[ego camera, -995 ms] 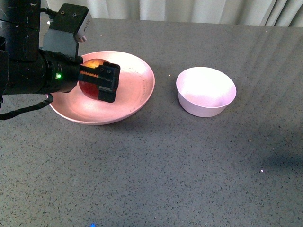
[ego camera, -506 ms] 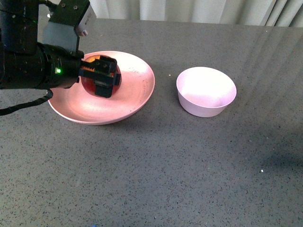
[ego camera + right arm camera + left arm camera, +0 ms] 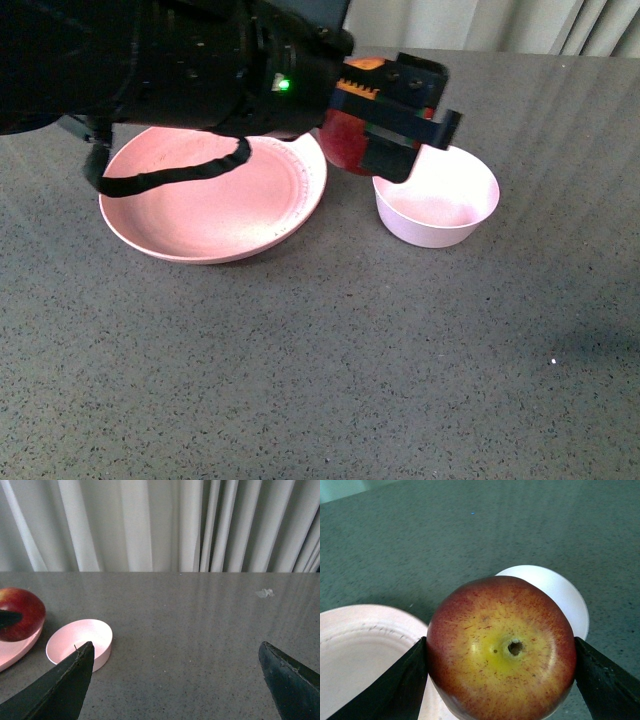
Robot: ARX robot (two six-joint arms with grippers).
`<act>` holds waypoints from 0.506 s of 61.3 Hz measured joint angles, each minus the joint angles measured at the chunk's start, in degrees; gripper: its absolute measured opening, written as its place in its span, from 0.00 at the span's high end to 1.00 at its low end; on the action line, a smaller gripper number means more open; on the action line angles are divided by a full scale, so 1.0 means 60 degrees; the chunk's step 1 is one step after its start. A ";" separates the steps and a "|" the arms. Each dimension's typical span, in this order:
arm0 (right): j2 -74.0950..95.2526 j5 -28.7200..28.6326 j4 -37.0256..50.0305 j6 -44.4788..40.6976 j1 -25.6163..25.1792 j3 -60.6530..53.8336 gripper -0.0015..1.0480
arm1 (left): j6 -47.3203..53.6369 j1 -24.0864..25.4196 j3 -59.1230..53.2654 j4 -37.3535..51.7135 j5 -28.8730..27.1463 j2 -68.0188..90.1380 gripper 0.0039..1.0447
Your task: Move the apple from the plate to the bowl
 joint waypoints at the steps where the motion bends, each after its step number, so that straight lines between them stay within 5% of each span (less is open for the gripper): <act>1: 0.0000 0.0000 0.0000 0.0000 0.0000 0.0000 0.09 | 0.0000 -0.0047 0.0025 -0.0011 -0.0025 0.0004 0.30; 31: 0.0000 0.0000 0.0000 0.0004 0.0000 -0.0004 0.09 | 0.0095 -0.1064 0.1464 -0.0477 -0.0769 0.1264 0.30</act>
